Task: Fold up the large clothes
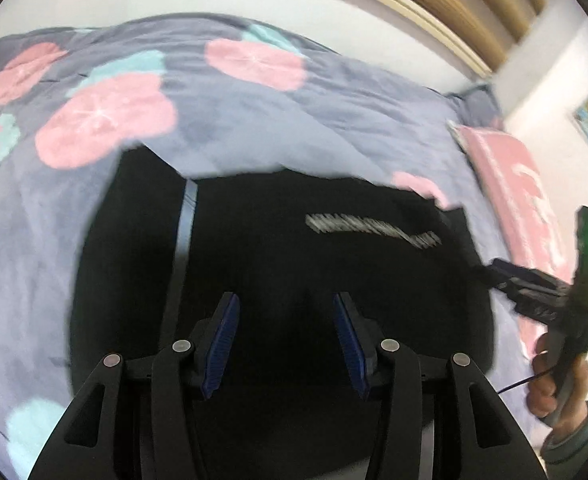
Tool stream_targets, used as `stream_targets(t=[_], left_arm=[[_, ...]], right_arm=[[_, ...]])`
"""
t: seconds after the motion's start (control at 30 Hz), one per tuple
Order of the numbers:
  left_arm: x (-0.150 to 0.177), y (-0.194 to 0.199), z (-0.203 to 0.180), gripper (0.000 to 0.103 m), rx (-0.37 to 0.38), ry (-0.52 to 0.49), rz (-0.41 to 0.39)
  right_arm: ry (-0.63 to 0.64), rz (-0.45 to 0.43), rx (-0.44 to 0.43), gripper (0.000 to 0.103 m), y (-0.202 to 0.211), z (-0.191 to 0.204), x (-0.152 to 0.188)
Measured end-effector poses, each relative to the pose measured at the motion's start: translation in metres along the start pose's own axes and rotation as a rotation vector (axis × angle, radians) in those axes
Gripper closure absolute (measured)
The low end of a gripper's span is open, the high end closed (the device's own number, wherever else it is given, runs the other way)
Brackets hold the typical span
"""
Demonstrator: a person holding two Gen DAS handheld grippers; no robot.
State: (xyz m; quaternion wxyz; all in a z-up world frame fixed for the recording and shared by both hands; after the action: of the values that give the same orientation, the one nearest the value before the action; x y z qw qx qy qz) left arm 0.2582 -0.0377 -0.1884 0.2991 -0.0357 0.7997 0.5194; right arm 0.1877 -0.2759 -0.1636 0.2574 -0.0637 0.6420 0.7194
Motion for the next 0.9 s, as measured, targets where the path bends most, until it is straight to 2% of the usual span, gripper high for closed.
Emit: stream_targets(t=[0.1,0.13,0.23,0.33,0.37,0.43,0.57,0.63,0.77,0.83,0.9], left_arm=[[0.026,-0.015,-0.01,0.053,-0.059,0.067,0.015],[0.035,-0.027,-0.008,0.053,-0.074,0.094,0.039],[0.043,-0.057,-0.006,0.053,-0.143,0.1,0.058],[0.037,-0.062,-0.007,0.053,-0.18,0.104,0.08],[0.034,-0.06,-0.008,0.053,-0.182,0.101,0.089],[0.034,-0.047,-0.01,0.053,-0.167,0.09,0.081],[0.045,-0.018,-0.018,0.053,-0.12,0.068,0.048],[0.059,-0.012,-0.022,0.053,-0.111,0.069,0.053],[0.079,-0.031,-0.015,0.052,-0.121,0.111,0.061],[0.081,-0.05,-0.006,0.051,-0.109,0.134,0.097],[0.074,-0.05,-0.003,0.051,-0.09,0.162,0.107]], right_arm=[[0.06,0.047,0.084,0.033,-0.016,0.01,0.028],[0.073,0.069,0.108,0.037,-0.029,0.011,0.036],[0.064,0.111,0.105,0.038,-0.055,0.008,0.048],[0.059,0.119,0.115,0.038,-0.062,0.008,0.044],[0.056,0.126,0.114,0.038,-0.06,0.008,0.042],[0.054,0.126,0.097,0.049,-0.048,0.007,0.04],[0.079,0.077,0.008,0.049,-0.006,0.012,0.045],[0.1,0.076,0.0,0.049,-0.001,0.015,0.051],[0.126,0.158,0.073,0.049,-0.037,0.015,0.073],[0.087,0.197,0.054,0.048,-0.051,0.01,0.071],[0.069,0.209,0.035,0.048,-0.05,0.006,0.065]])
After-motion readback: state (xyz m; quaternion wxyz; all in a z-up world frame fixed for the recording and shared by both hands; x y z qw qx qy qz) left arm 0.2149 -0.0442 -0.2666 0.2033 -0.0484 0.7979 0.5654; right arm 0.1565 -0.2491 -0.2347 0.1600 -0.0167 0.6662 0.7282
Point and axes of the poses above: each gripper's, at about its wrist camera, not at the fingertips, and y roughly against the way its jaws point, z to its left, x to its underside, the point moved 3 cm from there along -y, roughly the way its jaws point, and after that the axes turned 8 degrees about -y, right-handed, at the moved point
